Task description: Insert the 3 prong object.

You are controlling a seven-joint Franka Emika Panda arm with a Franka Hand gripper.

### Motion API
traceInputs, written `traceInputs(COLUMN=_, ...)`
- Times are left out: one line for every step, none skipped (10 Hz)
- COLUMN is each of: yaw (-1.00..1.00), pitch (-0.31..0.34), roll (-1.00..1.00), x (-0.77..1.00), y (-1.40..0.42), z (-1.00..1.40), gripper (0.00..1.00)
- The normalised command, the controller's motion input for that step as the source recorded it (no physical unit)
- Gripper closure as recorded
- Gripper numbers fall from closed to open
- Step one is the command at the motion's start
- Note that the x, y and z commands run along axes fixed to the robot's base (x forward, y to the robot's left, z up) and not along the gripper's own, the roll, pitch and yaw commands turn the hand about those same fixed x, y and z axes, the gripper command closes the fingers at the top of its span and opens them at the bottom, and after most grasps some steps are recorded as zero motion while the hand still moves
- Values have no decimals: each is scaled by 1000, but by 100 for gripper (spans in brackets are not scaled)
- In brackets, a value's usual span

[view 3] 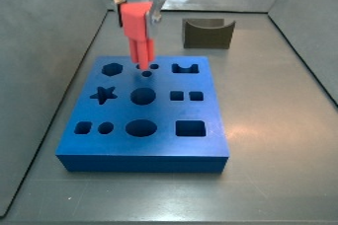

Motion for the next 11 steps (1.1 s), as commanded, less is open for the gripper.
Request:
traceInputs(yaw=-1000, pitch=0, roll=-53, x=0, y=0, z=-263, gripper=100)
traceInputs(yaw=-580, pitch=0, roll=-90, x=194, y=89, z=-89, gripper=100)
traceInputs(yaw=-6, pitch=0, roll=0, x=-37, y=131, z=-103, gripper=100)
traceInputs(yaw=0, pitch=-24, roll=16, x=0, y=20, z=-171, gripper=100)
traceInputs(yaw=6, pitch=-30, roll=0, x=0, y=0, z=-223, gripper=100)
traceInputs(yaw=60, pitch=-36, roll=-17, x=37, y=0, z=-311, gripper=100)
traceInputs(yaw=46, pitch=-4, roll=0, x=186, y=0, z=-420, gripper=100)
traceInputs(yaw=0, pitch=0, roll=0, x=197, y=83, z=-383, gripper=100)
traceInputs(yaw=0, pitch=0, roll=0, x=151, y=66, z=-394, gripper=100)
traceInputs(yaw=0, pitch=-7, roll=0, x=94, y=6, z=-431, gripper=100)
traceInputs(yaw=0, pitch=-90, roll=0, x=0, y=0, z=-486, gripper=100)
